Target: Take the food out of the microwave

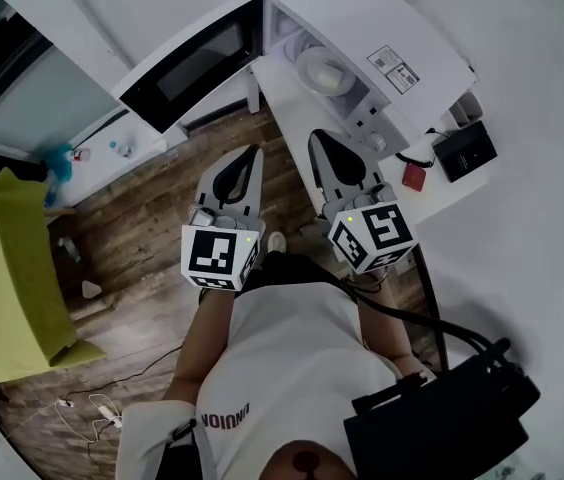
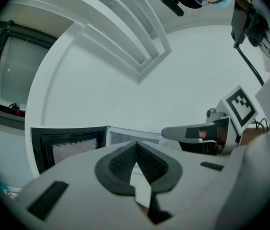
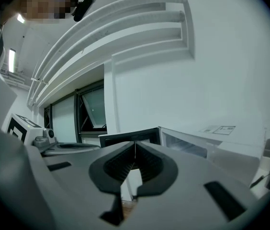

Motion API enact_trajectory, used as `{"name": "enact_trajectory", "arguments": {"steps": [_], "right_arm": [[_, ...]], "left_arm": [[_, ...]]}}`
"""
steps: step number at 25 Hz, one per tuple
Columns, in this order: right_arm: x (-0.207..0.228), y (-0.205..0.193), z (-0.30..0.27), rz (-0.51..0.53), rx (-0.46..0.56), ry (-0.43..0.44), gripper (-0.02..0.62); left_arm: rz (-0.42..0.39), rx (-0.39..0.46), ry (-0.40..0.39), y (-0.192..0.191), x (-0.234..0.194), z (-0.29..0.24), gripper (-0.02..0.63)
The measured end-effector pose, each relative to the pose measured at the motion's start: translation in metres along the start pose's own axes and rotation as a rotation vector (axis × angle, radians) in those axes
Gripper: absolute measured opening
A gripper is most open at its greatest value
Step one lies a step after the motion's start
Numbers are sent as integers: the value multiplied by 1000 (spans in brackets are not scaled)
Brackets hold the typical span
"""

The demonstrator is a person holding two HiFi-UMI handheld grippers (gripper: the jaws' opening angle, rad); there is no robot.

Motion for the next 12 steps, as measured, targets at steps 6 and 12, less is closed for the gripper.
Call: {"name": "enact_trajectory", "arguments": {"steps": [6,12], "right_arm": [[16,-8,-7,-26,-11,-7,21],[29,-11,-16,-40,-19,-25,21]], "left_arm": [[9,-31,-8,-8,0,-22,14],[21,-66,-20,-14,-4,-45,14]]}}
Point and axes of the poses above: the fingertips, and each gripper's own axes: z backward along the fingers, x to its right, y out of its top, the point moved 4 cm from there along z, backward along the fingers, and after that the axes turned 13 degrees about z, right-handed, at the moved point
